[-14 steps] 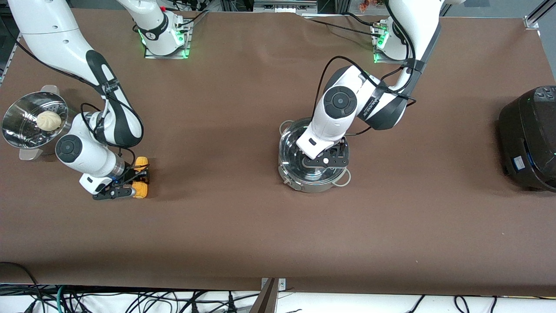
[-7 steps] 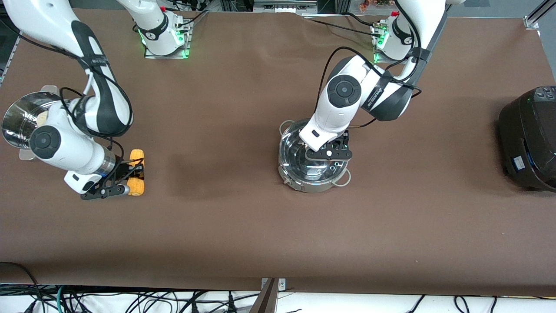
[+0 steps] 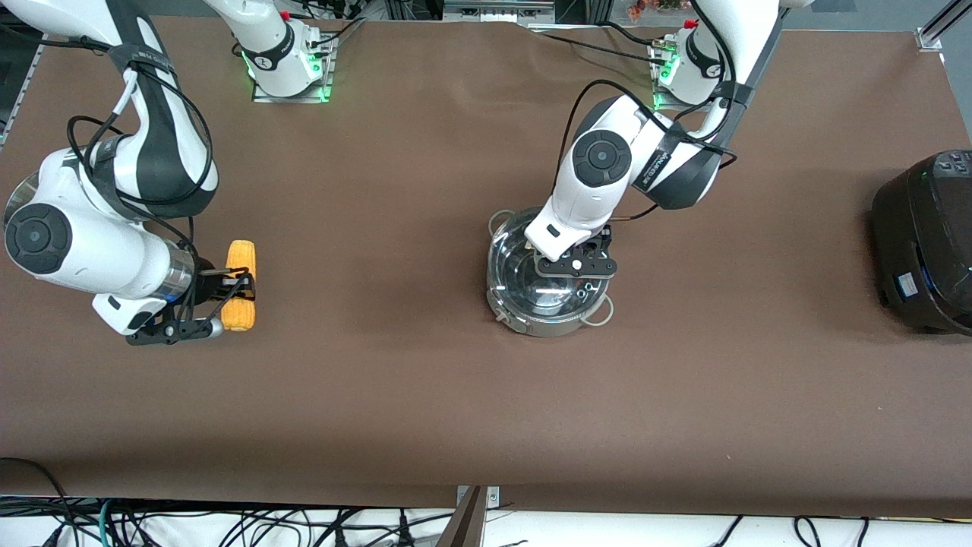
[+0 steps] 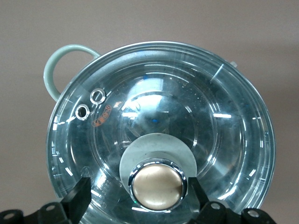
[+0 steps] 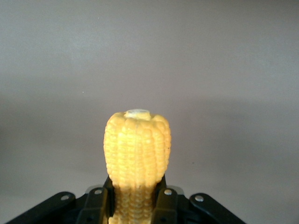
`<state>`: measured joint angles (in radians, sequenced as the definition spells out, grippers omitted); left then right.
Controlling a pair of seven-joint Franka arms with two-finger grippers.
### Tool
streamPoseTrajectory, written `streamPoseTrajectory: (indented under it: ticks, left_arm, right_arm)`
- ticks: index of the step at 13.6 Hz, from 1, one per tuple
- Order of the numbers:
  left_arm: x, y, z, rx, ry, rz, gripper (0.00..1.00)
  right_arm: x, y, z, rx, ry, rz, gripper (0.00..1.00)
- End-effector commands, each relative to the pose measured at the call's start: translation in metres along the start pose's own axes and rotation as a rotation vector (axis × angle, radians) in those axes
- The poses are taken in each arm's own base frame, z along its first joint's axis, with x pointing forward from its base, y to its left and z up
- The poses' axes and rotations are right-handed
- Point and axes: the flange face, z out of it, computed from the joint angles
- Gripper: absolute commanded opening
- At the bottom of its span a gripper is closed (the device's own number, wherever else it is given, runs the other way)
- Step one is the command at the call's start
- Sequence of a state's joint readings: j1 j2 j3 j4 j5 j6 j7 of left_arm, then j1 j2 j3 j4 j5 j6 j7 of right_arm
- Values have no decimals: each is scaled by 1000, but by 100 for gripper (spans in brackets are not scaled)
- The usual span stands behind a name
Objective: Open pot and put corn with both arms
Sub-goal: 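Lift the corn with the right gripper while the left gripper grips the knob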
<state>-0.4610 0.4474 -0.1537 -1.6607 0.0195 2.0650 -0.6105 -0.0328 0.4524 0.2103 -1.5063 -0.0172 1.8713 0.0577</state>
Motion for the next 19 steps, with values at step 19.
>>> streamPoseTrajectory:
  ticks: [19]
  left_arm:
    - [1, 14, -1, -20, 15, -12, 78]
  right_arm:
    - [5, -48, -17, 26, 18, 2, 0]
